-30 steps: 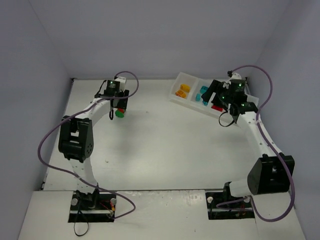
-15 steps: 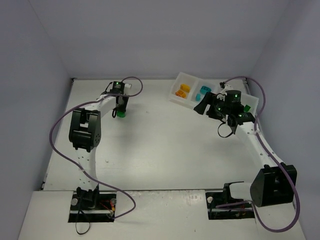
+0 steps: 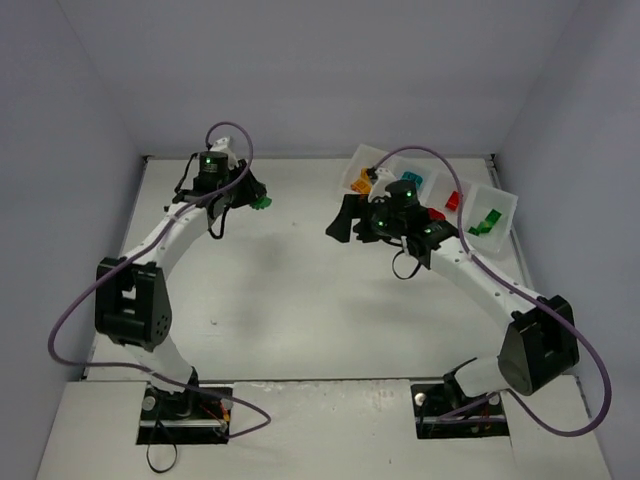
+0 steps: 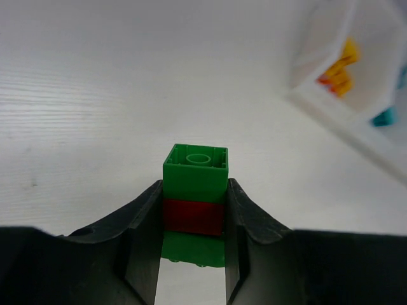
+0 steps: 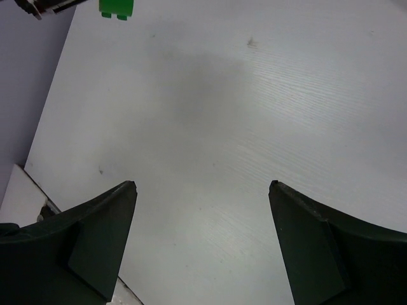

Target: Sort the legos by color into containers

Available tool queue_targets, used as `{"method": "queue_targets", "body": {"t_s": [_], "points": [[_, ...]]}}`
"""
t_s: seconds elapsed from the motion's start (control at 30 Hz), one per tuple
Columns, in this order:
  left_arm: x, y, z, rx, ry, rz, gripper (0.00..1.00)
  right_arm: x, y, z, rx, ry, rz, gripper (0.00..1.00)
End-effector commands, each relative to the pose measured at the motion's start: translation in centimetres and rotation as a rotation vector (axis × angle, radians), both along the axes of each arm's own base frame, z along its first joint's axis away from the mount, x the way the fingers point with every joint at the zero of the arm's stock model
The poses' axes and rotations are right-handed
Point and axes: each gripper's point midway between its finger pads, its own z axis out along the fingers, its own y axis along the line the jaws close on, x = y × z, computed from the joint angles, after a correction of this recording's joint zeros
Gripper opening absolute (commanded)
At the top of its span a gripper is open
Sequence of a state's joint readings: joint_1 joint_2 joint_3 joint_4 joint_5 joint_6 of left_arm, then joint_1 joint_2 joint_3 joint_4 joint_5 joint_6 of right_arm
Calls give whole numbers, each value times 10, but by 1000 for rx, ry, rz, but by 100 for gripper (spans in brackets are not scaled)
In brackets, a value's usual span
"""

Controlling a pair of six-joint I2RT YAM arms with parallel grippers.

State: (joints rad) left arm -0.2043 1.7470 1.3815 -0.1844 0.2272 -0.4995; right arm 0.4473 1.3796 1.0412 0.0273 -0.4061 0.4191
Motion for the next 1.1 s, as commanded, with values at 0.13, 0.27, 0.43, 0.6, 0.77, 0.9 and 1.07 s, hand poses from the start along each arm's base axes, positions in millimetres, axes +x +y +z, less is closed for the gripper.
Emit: {"method": "queue_targets", "body": {"t_s": [0.13,0.27,0.43,0.6,0.77,0.9,1.07], "points": [[-28,-54,85,-429,-99,89,0,18,65,45,53,-178,86,82],[-44,-66,97,-518,-71,136,0,21,85,48,28,-224,93,82],[-56,-75,106,-575,-47,167,0,28,96,50,18,-259,91,81],[-70,-77,100,-611,6,208,0,35,102,55,22,-274,84,78],[-79,-84,97,-654,37,230,0,39,107,62,45,-295,75,75],[-83,-89,96,-674,53,244,0,41,110,68,58,-310,73,74],[-88,-92,95,-689,57,255,0,41,112,70,67,-308,73,74]]}}
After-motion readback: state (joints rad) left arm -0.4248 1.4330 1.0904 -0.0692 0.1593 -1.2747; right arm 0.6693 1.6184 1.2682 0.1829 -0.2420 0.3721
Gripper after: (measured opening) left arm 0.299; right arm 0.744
